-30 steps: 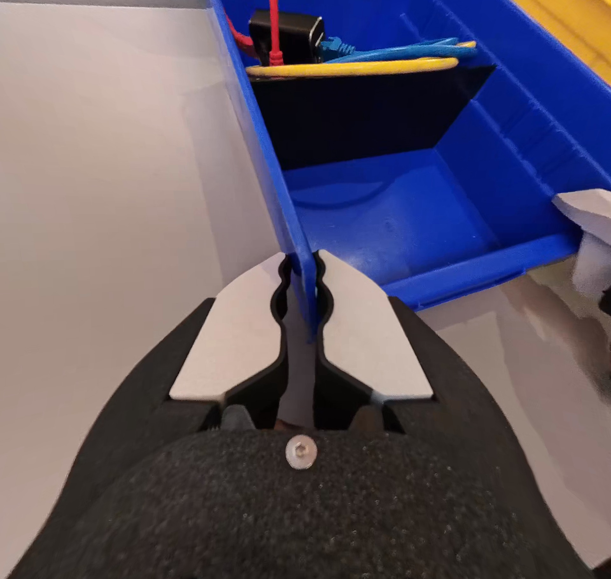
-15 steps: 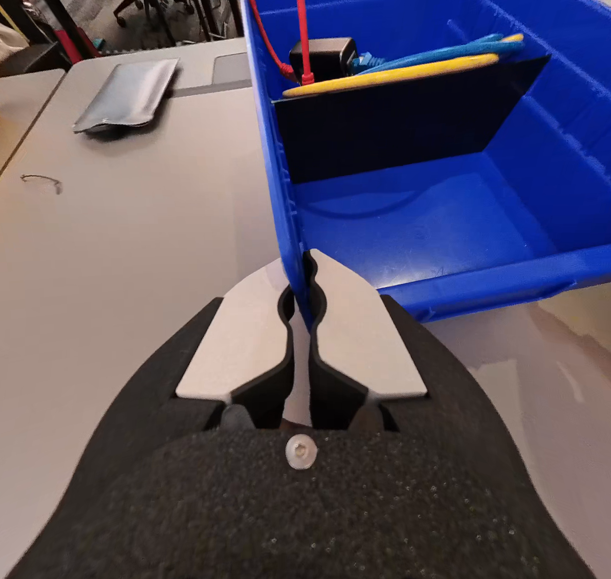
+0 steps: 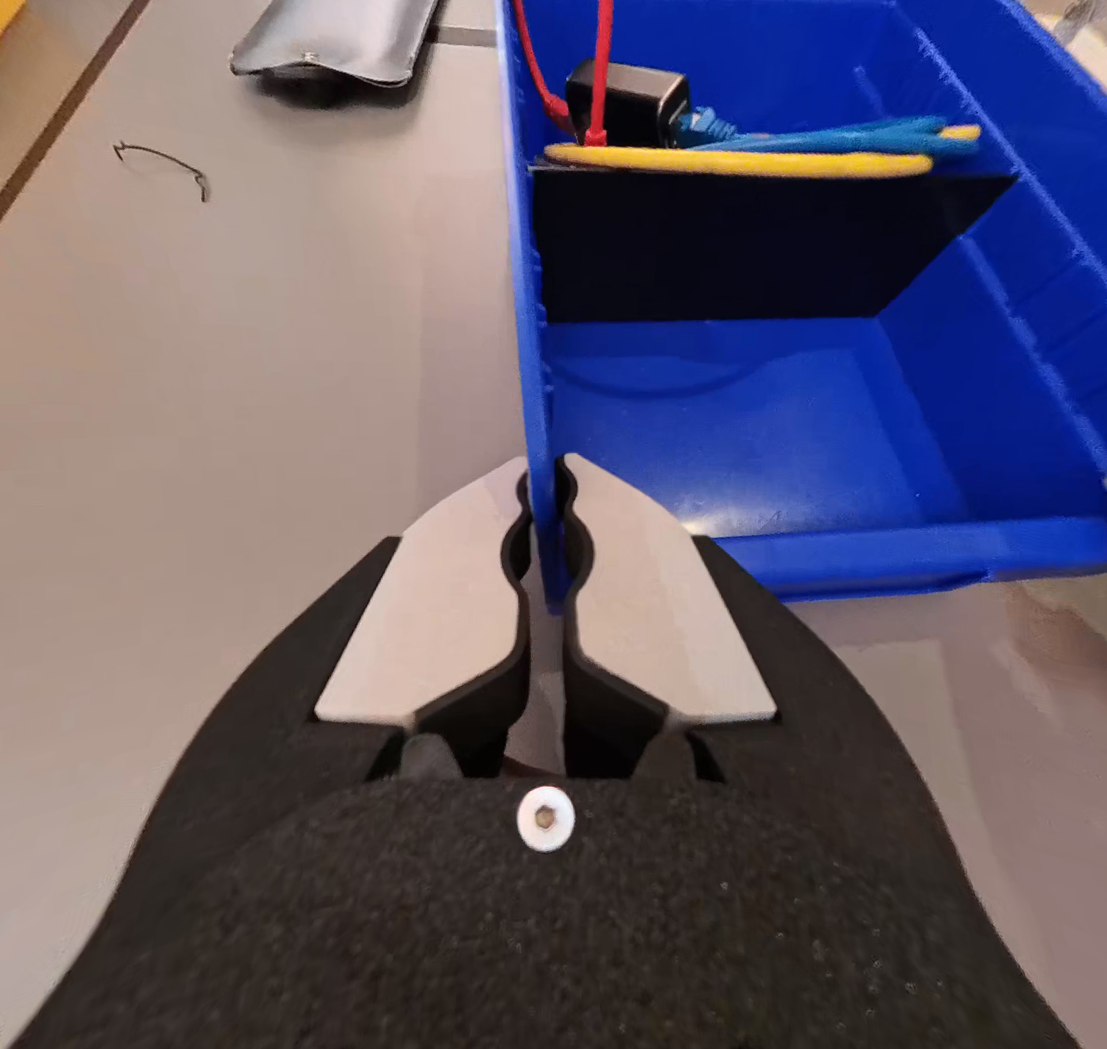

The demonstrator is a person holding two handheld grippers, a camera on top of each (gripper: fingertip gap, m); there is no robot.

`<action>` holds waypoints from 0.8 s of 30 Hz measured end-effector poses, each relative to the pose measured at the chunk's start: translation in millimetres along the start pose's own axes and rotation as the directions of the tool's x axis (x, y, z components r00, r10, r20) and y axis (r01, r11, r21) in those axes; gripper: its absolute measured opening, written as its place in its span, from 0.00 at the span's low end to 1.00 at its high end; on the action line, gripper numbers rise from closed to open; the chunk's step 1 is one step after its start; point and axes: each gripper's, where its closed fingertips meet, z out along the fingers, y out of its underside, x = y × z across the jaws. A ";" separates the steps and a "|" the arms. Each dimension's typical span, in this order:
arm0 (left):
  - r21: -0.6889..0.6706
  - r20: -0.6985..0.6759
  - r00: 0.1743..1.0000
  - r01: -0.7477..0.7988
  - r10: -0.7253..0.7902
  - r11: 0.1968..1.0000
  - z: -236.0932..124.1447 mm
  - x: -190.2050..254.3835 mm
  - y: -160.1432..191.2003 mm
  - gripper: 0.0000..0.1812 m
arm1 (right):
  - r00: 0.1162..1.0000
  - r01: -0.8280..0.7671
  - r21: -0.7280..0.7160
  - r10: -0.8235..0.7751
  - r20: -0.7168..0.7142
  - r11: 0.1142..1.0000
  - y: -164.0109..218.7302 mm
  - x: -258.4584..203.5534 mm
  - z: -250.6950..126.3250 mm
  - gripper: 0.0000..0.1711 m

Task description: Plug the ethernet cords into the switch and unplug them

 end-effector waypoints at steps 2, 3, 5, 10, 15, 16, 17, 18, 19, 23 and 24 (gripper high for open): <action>0.044 -0.001 1.000 0.022 -0.022 0.999 -8.3 -2.2 -7.9 0.13 | 0.987 0.043 -0.048 -0.035 0.158 0.998 7.0 -9.8 -19.4 0.09; 0.072 -0.015 0.999 0.033 -0.033 0.997 -13.9 -1.3 -13.5 0.15 | 0.967 0.061 -0.063 -0.044 0.250 0.996 10.1 -14.5 -33.4 0.11; 0.145 -0.080 0.995 0.072 -0.061 0.987 -28.0 5.6 -27.7 0.22 | 0.910 0.109 -0.068 -0.072 0.407 0.992 15.1 -14.7 -65.9 0.16; 0.270 -0.042 0.994 0.106 -0.098 0.957 -63.1 3.1 -39.7 0.24 | 0.909 0.193 0.035 -0.193 0.369 0.980 16.0 74.5 -122.5 0.21; 0.240 -0.014 0.990 0.138 -0.139 0.961 -78.2 38.8 -5.8 0.21 | 0.988 -0.013 0.150 -0.011 0.156 0.989 21.0 200.9 -175.5 0.21; 0.221 -0.032 0.990 0.141 -0.138 0.965 -80.3 51.2 3.2 0.20 | 0.992 -0.047 0.187 0.024 0.124 0.981 24.8 222.7 -188.7 0.21; 0.204 -0.063 0.990 0.137 -0.126 0.969 -82.1 65.1 10.7 0.20 | 0.994 -0.070 0.219 0.051 0.092 0.973 30.5 243.4 -201.5 0.21; 0.187 -0.089 0.990 0.125 -0.110 0.974 -83.3 76.7 17.5 0.20 | 0.996 -0.089 0.246 0.080 0.049 0.965 37.4 265.4 -213.0 0.21; 0.171 -0.098 0.991 0.111 -0.095 0.979 -83.2 84.3 23.1 0.20 | 0.993 -0.110 0.269 0.114 0.000 0.957 45.6 288.1 -223.1 0.21; 0.134 -0.145 0.989 0.050 -0.030 0.990 -71.5 102.0 28.3 0.20 | 0.953 -0.237 0.306 0.282 -0.113 0.922 61.0 361.3 -245.7 0.20; 0.116 -0.128 0.992 0.021 -0.006 0.993 -66.6 101.0 31.0 0.20 | 0.941 -0.255 0.318 0.310 -0.137 0.913 62.3 374.5 -248.0 0.21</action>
